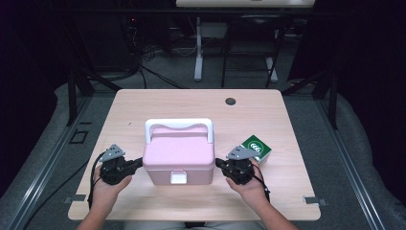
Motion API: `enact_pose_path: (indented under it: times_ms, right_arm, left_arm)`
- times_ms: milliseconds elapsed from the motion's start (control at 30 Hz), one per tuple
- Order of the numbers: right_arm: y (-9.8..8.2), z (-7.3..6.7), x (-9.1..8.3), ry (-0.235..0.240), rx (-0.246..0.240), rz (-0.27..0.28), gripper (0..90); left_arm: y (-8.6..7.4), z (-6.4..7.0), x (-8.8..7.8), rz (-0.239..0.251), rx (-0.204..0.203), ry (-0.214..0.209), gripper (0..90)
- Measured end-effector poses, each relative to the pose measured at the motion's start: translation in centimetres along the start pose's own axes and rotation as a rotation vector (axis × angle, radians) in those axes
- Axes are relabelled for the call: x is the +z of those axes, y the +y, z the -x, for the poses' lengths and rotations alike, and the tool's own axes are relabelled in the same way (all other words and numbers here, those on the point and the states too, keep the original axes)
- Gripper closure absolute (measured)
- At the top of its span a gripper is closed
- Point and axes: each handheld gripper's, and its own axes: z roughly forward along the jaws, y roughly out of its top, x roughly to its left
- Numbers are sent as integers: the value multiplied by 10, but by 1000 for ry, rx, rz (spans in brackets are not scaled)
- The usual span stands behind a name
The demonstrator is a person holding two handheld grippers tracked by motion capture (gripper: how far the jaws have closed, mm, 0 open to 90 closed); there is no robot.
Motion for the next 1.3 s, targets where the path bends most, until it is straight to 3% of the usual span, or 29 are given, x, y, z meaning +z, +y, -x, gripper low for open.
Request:
enact_pose_path:
  times_ms: [467, 767, 1200, 1300]
  right_arm:
    - [-8, -7, -16, -4, -19, -11, 900]
    - [-11, -6, -21, 2, 0, -13, 900]
    - [-11, -5, -22, 10, 1, -18, 900]
    - [-10, -5, -20, 7, 5, -26, 897]
  left_arm:
    - [-3, 11, -3, -12, 13, -22, 900]
    - [-4, 14, -4, -20, 5, -45, 900]
    - [-2, 13, -2, -24, 9, -43, 900]
    - [-1, 10, -2, -36, 0, -48, 866]
